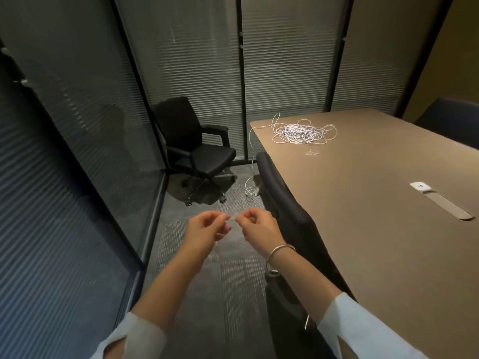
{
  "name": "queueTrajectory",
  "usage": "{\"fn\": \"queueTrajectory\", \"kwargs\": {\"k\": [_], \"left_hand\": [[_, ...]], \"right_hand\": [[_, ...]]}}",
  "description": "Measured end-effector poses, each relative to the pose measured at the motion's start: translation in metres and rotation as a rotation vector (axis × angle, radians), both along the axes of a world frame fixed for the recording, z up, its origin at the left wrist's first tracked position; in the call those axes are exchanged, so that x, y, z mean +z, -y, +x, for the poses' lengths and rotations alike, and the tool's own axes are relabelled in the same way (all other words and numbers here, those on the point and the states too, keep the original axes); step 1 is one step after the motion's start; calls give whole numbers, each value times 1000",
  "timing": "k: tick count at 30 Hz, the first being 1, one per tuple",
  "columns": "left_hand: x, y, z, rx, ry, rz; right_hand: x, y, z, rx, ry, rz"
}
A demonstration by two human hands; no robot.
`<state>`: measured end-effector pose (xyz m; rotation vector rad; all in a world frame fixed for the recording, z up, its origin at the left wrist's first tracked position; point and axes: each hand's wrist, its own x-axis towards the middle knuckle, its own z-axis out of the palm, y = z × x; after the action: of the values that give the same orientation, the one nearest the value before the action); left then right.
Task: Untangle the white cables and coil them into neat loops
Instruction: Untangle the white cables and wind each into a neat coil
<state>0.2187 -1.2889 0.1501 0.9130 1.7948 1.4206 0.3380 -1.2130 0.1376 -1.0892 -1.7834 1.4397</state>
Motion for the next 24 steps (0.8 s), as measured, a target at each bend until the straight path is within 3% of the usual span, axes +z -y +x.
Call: {"fn": "queueTrajectory", "kwargs": {"k": [13,24], "left_hand": [[3,-227,-225,-133,-74,-20],[-13,-444,-286,-287,-43,-7]], "right_hand": [[-3,-213,-213,-169,42,46],[-17,-409,-268,-330,90,54]]}}
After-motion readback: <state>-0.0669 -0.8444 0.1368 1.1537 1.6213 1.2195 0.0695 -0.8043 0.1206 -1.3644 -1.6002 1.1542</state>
